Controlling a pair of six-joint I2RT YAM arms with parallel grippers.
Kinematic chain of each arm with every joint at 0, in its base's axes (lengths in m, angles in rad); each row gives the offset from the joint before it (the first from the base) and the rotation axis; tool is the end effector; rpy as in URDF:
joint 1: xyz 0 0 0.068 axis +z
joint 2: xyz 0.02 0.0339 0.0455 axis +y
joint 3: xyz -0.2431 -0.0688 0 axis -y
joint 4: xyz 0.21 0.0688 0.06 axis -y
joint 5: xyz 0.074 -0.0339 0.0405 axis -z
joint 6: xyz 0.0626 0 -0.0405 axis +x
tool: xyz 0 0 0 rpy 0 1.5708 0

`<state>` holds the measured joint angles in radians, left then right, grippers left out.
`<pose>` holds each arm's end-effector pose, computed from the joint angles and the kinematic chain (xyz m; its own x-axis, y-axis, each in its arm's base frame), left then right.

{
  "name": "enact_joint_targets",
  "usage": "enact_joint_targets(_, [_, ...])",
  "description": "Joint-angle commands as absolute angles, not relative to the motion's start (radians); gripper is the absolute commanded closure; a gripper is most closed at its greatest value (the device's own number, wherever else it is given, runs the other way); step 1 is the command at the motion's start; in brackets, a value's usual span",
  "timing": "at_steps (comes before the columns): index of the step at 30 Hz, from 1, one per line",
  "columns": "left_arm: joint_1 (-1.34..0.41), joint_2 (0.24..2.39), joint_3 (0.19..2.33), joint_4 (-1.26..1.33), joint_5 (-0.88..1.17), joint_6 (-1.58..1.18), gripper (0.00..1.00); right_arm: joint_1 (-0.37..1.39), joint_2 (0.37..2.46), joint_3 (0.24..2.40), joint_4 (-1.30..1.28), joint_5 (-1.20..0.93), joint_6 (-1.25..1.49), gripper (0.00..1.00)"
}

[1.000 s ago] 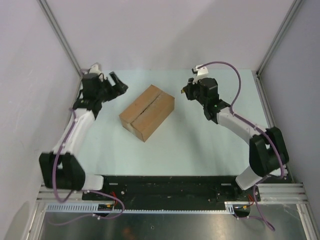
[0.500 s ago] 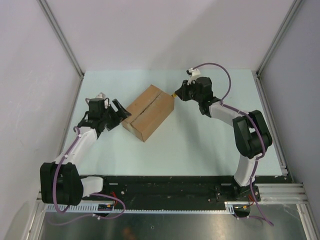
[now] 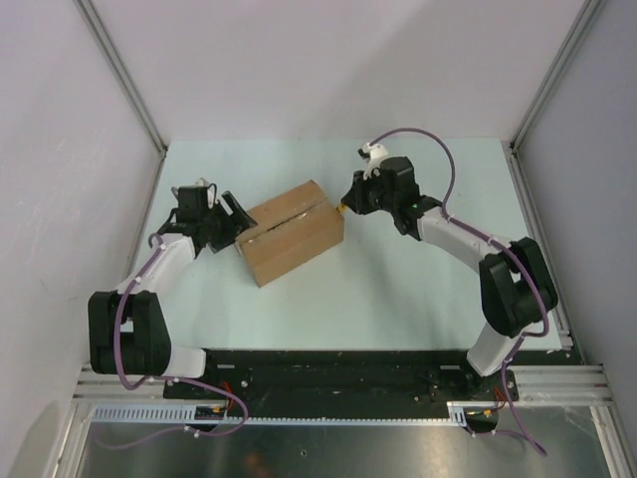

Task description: Unpack the express box

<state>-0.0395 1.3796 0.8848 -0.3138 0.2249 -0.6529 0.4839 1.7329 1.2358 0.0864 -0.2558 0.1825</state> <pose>0.2796 -0.0250 0.2076 -0.6910 -0.5653 -0.4505 -0.2863 0.7862 -0.5476 0.3430 0.1982 0.2523 -0.4665 -0.0468 -0.8833 -0.5804 0.7697 0.2657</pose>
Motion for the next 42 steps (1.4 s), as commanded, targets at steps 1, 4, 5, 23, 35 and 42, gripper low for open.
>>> enact_joint_targets(1, [-0.028, 1.399, 0.96, -0.279, 0.278, -0.609, 0.17, 0.596, 1.614, 1.194, 0.014, -0.273, 0.202, 1.0])
enact_joint_targets(4, [-0.026, 1.394, 0.945, -0.281, 0.265, -0.604, 0.17, 0.643, 1.589, 1.166, 0.003, -0.218, 0.235, 1.0])
enact_joint_targets(5, [-0.026, 1.391, 0.939, -0.281, 0.256, -0.604, 0.17, 0.649, 1.586, 1.164, -0.029, -0.197, 0.242, 1.0])
enact_joint_targets(23, [-0.021, 1.232, 0.983, -0.454, -0.156, -0.572, 0.06, 0.586, 1.502, 1.16, -0.025, 0.132, 0.33, 1.0])
enact_joint_targets(35, [-0.192, 1.492, 1.357, -0.42, -0.032, -0.364, 0.02, 0.542, 1.551, 1.117, 0.12, -0.077, 0.379, 1.0])
enact_joint_targets(42, [-0.331, 1.773, 1.618, -0.387, 0.028, -0.217, 0.08, 0.584, 1.605, 1.109, 0.081, -0.034, 0.374, 1.0])
